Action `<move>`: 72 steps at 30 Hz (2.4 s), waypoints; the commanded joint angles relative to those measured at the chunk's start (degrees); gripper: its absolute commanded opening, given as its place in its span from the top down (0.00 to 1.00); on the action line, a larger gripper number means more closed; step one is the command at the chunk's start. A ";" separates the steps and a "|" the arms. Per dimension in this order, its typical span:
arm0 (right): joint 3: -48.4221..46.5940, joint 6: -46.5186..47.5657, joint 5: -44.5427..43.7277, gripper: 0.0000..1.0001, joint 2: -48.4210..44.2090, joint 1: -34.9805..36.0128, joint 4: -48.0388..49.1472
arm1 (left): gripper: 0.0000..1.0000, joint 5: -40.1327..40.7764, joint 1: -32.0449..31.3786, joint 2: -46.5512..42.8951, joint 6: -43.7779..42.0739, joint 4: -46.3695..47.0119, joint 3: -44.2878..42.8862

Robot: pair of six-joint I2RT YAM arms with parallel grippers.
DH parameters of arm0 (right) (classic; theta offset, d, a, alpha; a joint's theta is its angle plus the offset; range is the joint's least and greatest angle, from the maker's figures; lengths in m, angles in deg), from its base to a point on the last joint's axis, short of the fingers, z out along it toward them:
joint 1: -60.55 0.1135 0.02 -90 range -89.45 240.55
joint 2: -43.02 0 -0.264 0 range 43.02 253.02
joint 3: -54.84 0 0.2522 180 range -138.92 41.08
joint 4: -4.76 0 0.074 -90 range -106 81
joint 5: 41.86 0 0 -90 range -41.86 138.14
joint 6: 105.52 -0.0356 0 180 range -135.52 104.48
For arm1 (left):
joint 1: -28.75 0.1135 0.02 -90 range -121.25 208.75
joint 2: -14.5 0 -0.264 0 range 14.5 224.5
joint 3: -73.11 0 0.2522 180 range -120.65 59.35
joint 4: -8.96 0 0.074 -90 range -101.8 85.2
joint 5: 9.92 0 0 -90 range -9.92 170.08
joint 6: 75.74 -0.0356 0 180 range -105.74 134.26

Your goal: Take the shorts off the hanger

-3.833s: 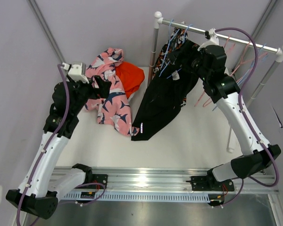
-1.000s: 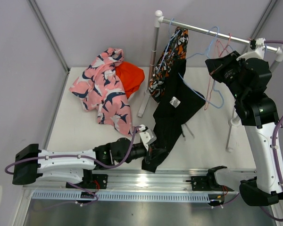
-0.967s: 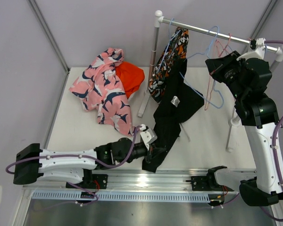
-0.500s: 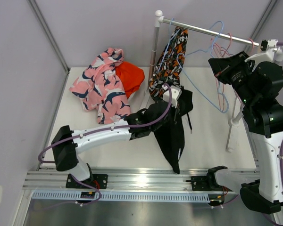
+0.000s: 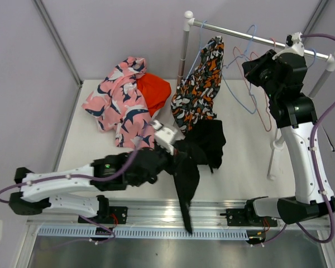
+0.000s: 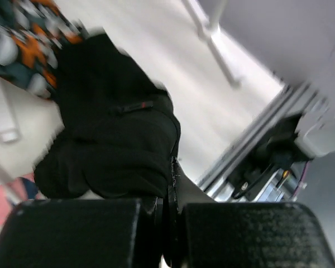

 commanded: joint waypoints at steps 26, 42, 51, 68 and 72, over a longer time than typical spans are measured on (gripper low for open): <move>31.83 -2.14 5.41 0.04 -17.24 -1.61 8.47 | 1.00 -39.22 70.69 52.22 -0.42 -1.29 -78.65; 19.90 4.54 14.72 0.01 -11.36 7.34 21.83 | 0.01 -39.33 62.25 36.73 -6.91 1.86 -41.59; 4.71 6.91 10.42 0.01 1.54 15.25 22.90 | 0.01 -32.55 61.72 13.08 -9.28 -2.62 -28.95; -1.48 6.56 2.07 0.03 19.40 18.16 31.40 | 0.01 -34.92 61.72 -15.59 -13.86 5.71 5.78; -1.83 7.00 1.72 0.03 21.87 18.77 32.73 | 0.01 -35.01 61.81 -15.60 -13.50 5.90 7.55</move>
